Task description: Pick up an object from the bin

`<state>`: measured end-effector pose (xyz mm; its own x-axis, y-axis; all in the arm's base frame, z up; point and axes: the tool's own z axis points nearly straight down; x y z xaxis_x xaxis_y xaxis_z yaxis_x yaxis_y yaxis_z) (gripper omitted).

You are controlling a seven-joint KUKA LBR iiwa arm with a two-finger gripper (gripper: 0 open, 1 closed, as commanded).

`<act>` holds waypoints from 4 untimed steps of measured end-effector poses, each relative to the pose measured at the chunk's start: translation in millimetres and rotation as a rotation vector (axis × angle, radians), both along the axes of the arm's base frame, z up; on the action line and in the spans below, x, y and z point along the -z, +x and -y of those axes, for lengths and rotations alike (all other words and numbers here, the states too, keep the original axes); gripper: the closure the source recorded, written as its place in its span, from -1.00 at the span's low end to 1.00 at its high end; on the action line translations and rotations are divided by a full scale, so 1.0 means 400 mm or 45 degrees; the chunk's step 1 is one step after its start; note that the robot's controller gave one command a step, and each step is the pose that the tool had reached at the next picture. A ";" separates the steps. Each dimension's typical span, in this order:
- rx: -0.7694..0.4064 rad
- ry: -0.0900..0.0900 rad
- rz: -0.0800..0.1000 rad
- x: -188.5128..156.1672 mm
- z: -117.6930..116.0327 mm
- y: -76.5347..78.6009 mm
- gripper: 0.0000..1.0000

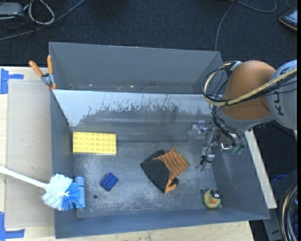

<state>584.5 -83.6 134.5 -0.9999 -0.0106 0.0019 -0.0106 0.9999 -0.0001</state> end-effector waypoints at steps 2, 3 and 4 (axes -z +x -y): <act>-0.063 -0.001 0.004 0.135 -0.051 0.053 -1.00; 0.036 -0.001 0.000 0.151 -0.106 0.007 -1.00; -0.102 -0.001 0.005 0.155 -0.193 0.037 -1.00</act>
Offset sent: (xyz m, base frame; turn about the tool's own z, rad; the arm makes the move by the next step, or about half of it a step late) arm 0.0228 0.0246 -0.0645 -0.0614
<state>599.1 -6.4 72.5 -0.9959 -0.0907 -0.0020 -0.0907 0.9959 -0.0010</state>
